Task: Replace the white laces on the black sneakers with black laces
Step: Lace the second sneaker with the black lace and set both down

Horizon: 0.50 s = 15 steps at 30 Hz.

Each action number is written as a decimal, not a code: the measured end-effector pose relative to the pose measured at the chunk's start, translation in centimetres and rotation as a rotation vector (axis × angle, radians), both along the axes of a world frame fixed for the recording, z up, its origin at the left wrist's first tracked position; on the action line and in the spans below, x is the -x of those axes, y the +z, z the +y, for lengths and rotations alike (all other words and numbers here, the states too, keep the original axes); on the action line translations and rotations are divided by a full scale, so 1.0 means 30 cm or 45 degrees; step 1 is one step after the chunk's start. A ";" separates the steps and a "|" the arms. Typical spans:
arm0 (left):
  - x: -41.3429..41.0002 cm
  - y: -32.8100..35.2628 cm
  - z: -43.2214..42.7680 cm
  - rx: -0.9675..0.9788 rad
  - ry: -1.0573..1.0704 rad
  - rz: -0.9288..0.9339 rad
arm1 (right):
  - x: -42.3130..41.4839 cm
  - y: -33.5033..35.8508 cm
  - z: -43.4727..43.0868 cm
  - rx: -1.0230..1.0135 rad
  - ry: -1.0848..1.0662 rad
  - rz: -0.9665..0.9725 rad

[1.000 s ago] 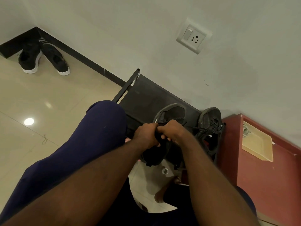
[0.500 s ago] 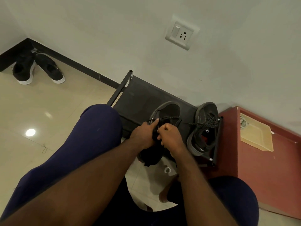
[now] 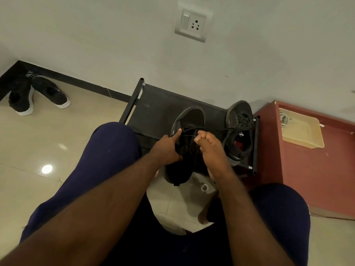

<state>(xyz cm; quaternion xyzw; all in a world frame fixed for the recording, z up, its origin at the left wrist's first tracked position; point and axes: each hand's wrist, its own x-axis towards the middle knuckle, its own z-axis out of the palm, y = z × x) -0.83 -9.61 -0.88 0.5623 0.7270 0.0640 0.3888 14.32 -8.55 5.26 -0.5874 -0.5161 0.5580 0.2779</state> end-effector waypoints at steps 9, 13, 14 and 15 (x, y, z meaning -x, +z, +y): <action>0.002 -0.006 0.002 0.009 0.037 -0.047 | -0.071 0.187 -0.006 0.066 -0.282 0.721; 0.001 -0.005 0.002 -0.018 0.023 -0.022 | -0.084 0.008 0.022 -0.209 0.080 -0.680; -0.001 -0.006 0.002 -0.029 0.022 -0.016 | -0.085 -0.034 0.017 -0.198 0.196 -0.820; -0.001 -0.007 0.002 -0.041 0.022 -0.008 | -0.086 -0.069 0.013 -0.163 0.315 -0.881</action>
